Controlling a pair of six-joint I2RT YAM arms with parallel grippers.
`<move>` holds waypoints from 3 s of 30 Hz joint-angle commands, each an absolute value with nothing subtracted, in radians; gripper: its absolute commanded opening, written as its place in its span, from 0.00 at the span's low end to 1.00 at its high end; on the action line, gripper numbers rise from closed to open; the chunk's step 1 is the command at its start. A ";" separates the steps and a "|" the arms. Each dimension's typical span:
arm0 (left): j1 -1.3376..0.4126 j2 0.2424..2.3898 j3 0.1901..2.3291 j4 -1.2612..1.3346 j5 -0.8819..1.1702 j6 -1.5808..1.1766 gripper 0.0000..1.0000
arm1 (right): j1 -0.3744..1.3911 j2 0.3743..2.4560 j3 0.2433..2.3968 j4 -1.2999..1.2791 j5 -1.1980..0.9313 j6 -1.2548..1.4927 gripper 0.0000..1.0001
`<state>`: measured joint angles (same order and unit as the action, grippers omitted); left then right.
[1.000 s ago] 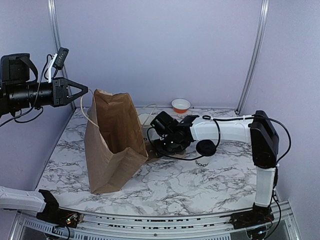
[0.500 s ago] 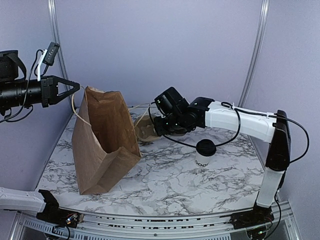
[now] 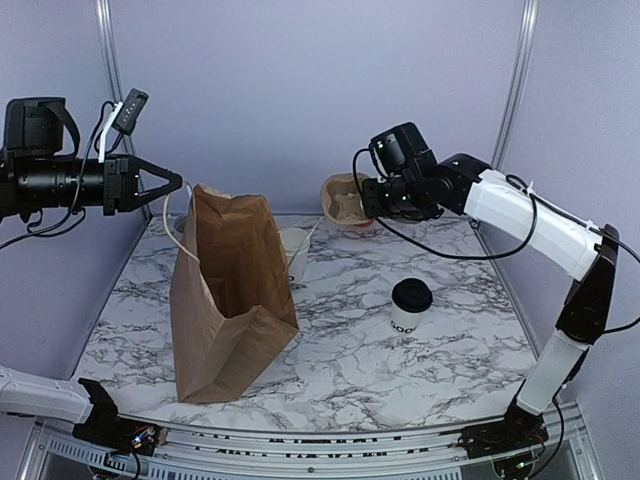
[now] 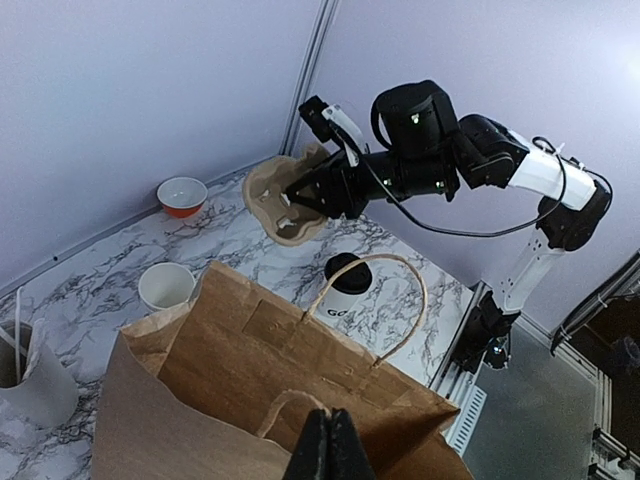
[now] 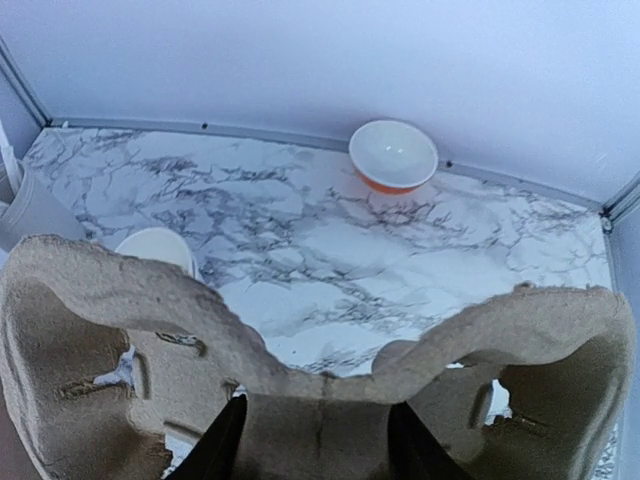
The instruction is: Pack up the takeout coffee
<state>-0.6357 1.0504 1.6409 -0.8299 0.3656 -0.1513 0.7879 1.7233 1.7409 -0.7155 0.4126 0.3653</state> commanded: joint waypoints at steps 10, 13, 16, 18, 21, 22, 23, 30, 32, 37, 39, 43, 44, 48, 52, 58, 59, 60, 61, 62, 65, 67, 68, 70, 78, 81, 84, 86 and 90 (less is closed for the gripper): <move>-0.664 1.242 1.713 -0.672 0.566 -0.226 0.00 | 0.783 1.502 1.864 -0.553 0.264 -0.006 0.42; -0.704 1.278 1.738 -0.659 0.562 -0.229 0.00 | 0.826 1.452 1.828 -0.503 0.175 -0.077 0.42; -0.738 1.309 1.763 -0.649 0.551 -0.229 0.00 | 0.915 1.422 1.789 -0.477 0.139 -0.152 0.42; -0.756 1.321 1.776 -0.647 0.544 -0.229 0.00 | 0.943 1.403 1.751 -0.471 0.093 -0.174 0.41; -0.779 1.330 1.786 -0.642 0.533 -0.227 0.00 | 0.961 1.368 1.691 -0.455 -0.030 -0.180 0.41; -0.784 1.332 1.786 -0.642 0.532 -0.226 0.00 | 0.971 1.355 1.669 -0.446 -0.079 -0.183 0.41; -0.789 1.332 1.786 -0.640 0.533 -0.224 0.00 | 0.984 1.340 1.644 -0.436 -0.107 -0.185 0.41; -0.805 1.336 1.778 -0.634 0.575 -0.215 0.00 | 0.998 1.301 1.563 -0.457 -0.329 -0.177 0.43; -0.807 1.336 1.778 -0.634 0.578 -0.213 0.00 | 1.007 1.303 1.563 -0.474 -0.359 -0.178 0.44; -0.807 1.332 1.782 -0.635 0.581 -0.209 0.00 | 1.055 1.320 1.563 -0.525 -0.364 -0.184 0.44; -0.807 1.336 1.784 -0.635 0.583 -0.205 0.00 | 1.086 1.327 1.567 -0.540 -0.336 -0.187 0.45; -0.807 1.349 1.791 -0.635 0.602 -0.197 0.00 | 1.135 1.332 1.576 -0.557 -0.289 -0.186 0.44; -0.807 1.352 1.793 -0.635 0.605 -0.196 0.00 | 1.140 1.332 1.573 -0.556 -0.294 -0.183 0.45; -0.807 1.359 1.796 -0.635 0.613 -0.188 0.00 | 1.146 1.339 1.553 -0.545 -0.351 -0.170 0.44; -0.807 1.358 1.793 -0.641 0.620 -0.176 0.00 | 1.147 1.374 1.560 -0.569 -0.383 -0.180 0.43; -0.807 1.350 1.782 -0.650 0.651 -0.162 0.00 | 1.133 1.383 1.542 -0.559 -0.393 -0.216 0.43; -0.807 1.348 1.780 -0.652 0.658 -0.158 0.00 | 1.128 1.388 1.547 -0.564 -0.401 -0.221 0.43; -0.807 1.346 1.778 -0.656 0.667 -0.153 0.00 | 1.122 1.395 1.556 -0.572 -0.410 -0.224 0.43; -0.808 1.344 1.777 -0.659 0.676 -0.149 0.00 | 1.116 1.400 1.561 -0.580 -0.420 -0.230 0.43; -0.808 1.343 1.776 -0.661 0.684 -0.144 0.00 | 1.109 1.405 1.568 -0.586 -0.429 -0.234 0.43; -0.810 1.346 1.784 -0.675 0.710 -0.126 0.00 | 1.086 1.418 1.577 -0.612 -0.464 -0.241 0.42; -0.814 1.348 1.790 -0.686 0.727 -0.111 0.00 | 1.067 1.419 1.574 -0.625 -0.473 -0.241 0.42; -0.816 1.350 1.793 -0.692 0.735 -0.103 0.00 | 1.055 1.419 1.570 -0.631 -0.482 -0.240 0.42; -0.823 1.354 1.798 -0.705 0.746 -0.089 0.00 | 1.042 1.417 1.567 -0.644 -0.489 -0.239 0.42; -0.842 1.374 1.811 -0.722 0.765 -0.055 0.00 | 1.038 1.457 1.573 -0.698 -0.432 -0.235 0.41; -0.842 1.376 1.816 -0.724 0.771 -0.046 0.00 | 1.041 1.462 1.560 -0.692 -0.376 -0.233 0.41; -0.837 1.373 1.806 -0.724 0.781 -0.025 0.00 | 1.048 1.462 1.537 -0.677 -0.325 -0.231 0.41; -0.827 1.376 1.802 -0.724 0.799 -0.023 0.00 | 1.055 1.468 1.534 -0.676 -0.303 -0.233 0.41; -0.797 1.381 1.798 -0.710 0.843 -0.030 0.00 | 1.077 1.484 1.546 -0.690 -0.261 -0.239 0.41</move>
